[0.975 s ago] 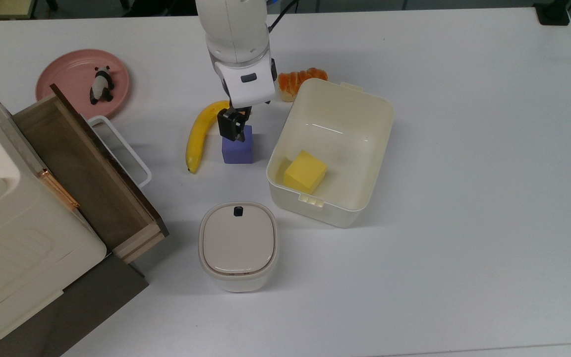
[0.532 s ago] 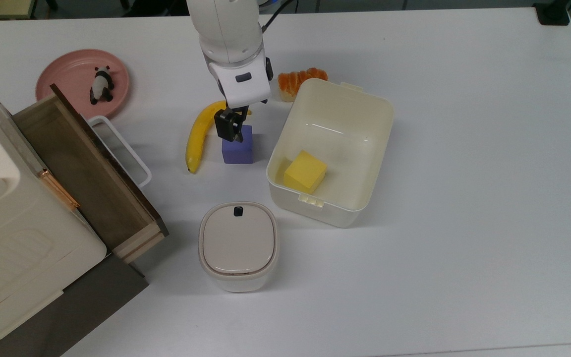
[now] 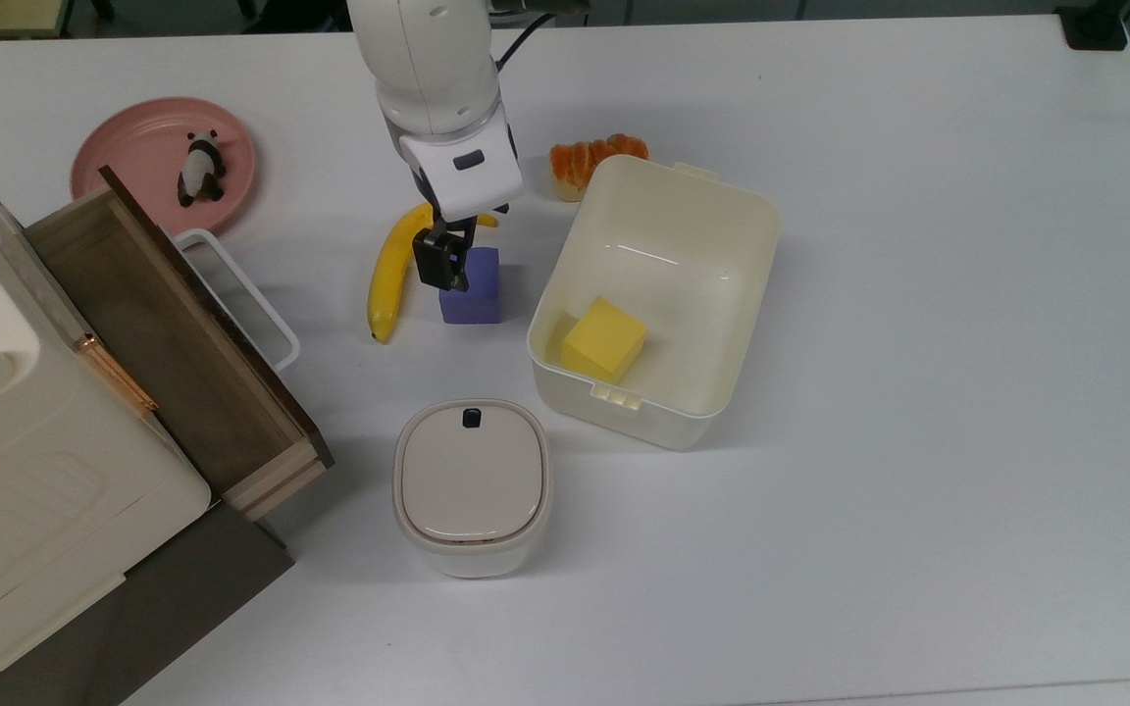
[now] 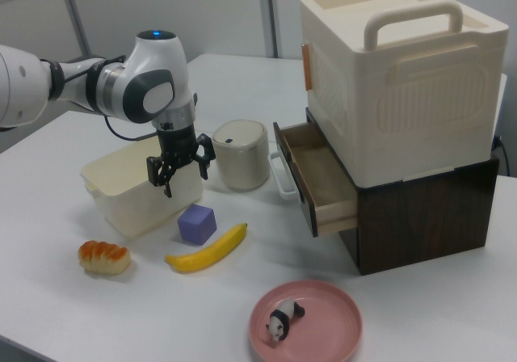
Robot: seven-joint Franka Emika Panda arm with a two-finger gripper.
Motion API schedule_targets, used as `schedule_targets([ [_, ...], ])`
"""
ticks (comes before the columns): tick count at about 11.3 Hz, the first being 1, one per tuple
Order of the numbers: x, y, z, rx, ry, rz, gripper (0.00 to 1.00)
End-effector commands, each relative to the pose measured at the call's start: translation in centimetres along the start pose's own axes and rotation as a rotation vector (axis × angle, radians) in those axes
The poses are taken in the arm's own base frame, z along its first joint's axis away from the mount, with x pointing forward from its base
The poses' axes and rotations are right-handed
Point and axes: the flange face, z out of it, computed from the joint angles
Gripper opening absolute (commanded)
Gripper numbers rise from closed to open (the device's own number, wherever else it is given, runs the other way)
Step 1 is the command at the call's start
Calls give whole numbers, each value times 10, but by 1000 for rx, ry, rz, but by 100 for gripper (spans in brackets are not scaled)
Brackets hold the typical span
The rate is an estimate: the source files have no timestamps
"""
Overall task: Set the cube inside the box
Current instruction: 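Close the gripper on the purple cube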
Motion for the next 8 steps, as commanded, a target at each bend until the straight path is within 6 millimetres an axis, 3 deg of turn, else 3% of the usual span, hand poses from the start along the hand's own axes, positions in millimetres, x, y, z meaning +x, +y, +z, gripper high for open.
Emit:
schedule_targets([
  [1, -7, -2, 14, 2, -4, -64, 100],
  [8, -9, 8, 58, 2, -94, -147, 100],
])
